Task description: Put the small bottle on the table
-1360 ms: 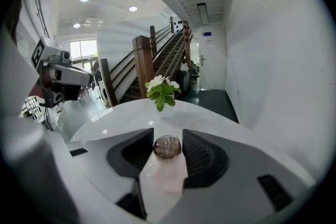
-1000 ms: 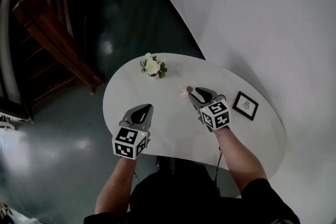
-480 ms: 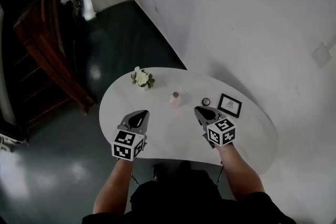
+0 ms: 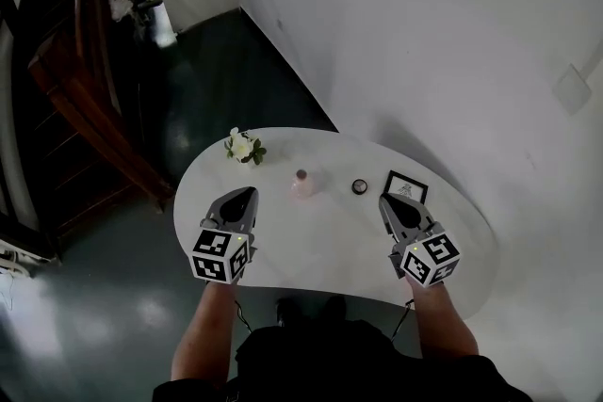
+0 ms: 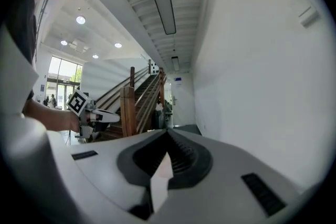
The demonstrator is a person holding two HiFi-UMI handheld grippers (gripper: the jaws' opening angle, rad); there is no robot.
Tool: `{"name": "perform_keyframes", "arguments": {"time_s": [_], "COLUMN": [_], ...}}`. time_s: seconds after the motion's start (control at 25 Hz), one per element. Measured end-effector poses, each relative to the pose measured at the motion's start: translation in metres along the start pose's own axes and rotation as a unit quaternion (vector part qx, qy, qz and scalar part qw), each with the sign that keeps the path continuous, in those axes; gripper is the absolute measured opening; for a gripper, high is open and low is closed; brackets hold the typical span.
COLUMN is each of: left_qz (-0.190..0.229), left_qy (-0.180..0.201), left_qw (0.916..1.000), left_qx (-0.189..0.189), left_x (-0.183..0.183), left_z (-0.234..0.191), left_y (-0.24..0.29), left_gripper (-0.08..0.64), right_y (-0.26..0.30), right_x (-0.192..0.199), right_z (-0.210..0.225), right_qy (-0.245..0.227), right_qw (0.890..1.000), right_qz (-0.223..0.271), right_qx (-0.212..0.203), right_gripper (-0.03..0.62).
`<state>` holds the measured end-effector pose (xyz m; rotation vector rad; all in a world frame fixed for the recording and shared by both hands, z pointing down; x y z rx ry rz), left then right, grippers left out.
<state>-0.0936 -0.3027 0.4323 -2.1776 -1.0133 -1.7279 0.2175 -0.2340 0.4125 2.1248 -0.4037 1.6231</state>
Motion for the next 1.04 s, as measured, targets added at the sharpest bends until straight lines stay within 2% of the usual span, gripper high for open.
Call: {"name": "perform_keyframes", "arguments": {"time_s": [0.24,0.76,0.88,1.04], "left_qz": [0.011,0.022,0.025,0.037], "left_qy": [0.006,0.002,0.028,0.065], "left_qw": [0.9999,0.9996,0.9990,0.9966], "left_qx": [-0.006,-0.020,-0.025,-0.034], "left_x": [-0.010,-0.019,-0.025,-0.051], "left_z": [0.014,0.014,0.009,-0.002], "left_y": [0.005,0.007,0.011,0.022], "left_gripper": [0.012,0.012,0.012,0.012], "right_y": [-0.018,-0.002,0.009,0.035], "right_x": [-0.006,-0.011,-0.015,-0.037], "right_z": [0.018,0.029,0.033,0.048], "right_qy": [-0.012,-0.005,0.004,-0.031], "right_qw": [1.000,0.999,0.999,0.998], "right_qz": [0.018,0.030,0.039,0.053], "right_qx": [0.021,0.009,-0.002,-0.022], "right_gripper": [0.011,0.011,0.011,0.011]}}
Point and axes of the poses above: the fingertips, and each gripper's own axes: y forward along the fingers, z to its right, x out of its underside, the point moved 6 cm from there along -y, backward along the fingers, and after that the axes turned 15 degrees about -y, right-handed, at the moved point
